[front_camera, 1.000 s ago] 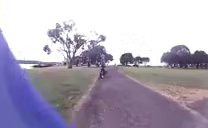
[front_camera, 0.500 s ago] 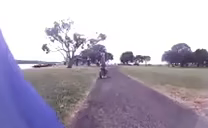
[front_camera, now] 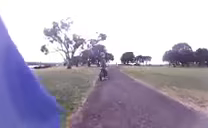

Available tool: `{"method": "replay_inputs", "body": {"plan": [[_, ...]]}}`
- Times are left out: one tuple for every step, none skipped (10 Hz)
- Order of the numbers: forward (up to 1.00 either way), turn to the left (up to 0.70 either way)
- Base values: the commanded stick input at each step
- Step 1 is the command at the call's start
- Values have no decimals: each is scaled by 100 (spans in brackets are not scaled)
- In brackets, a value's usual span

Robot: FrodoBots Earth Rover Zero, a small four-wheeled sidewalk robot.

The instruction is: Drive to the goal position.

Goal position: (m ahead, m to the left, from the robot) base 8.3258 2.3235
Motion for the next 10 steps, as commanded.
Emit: {"method": "replay_inputs", "body": {"plan": [[70,0],[70,0],[70,0],[70,0],[70,0],[70,0],[70,0],[70,0],[70,0],[70,0]]}}
